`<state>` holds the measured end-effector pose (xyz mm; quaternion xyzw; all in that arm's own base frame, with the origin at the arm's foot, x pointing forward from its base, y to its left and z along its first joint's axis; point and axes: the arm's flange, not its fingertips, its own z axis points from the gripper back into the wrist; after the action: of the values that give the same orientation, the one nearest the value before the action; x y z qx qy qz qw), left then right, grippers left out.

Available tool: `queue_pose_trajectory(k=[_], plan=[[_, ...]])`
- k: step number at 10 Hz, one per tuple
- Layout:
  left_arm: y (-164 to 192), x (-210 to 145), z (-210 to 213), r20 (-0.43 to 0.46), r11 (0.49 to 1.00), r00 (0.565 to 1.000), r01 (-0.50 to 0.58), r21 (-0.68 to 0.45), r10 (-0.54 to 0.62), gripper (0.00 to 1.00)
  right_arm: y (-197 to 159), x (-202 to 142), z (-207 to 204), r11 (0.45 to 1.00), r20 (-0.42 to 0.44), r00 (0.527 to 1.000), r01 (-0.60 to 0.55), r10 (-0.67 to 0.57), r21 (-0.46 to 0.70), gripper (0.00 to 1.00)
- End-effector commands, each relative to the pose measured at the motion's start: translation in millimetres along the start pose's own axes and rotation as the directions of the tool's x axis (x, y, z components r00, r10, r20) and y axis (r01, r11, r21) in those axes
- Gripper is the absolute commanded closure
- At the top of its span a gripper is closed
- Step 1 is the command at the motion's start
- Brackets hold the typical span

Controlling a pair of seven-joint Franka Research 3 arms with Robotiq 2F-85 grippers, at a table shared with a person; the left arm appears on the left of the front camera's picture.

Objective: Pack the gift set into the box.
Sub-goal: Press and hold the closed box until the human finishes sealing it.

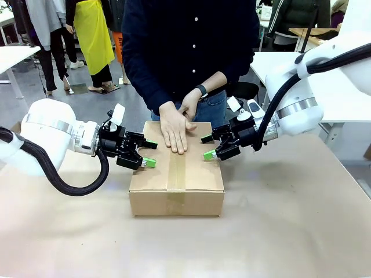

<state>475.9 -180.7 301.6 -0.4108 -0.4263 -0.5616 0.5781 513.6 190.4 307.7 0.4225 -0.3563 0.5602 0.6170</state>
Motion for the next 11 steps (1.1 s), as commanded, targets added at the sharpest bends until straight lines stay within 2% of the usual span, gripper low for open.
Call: queue_pose_trajectory(k=[1, 11], plan=[[-3.4, -1.3, 0.5, 0.001, 1.000, 1.000, 0.013, -0.003, -0.013, 0.00, -1.1, -0.7, -1.7, 1.000, -0.001, 1.000, 0.001, -0.001, 0.002, 0.00], [-3.4, -1.3, 0.5, 0.001, 1.000, 1.000, 0.013, -0.003, -0.013, 0.00, -1.1, -0.7, -1.7, 1.000, -0.001, 1.000, 0.001, -0.001, 0.002, 0.00]])
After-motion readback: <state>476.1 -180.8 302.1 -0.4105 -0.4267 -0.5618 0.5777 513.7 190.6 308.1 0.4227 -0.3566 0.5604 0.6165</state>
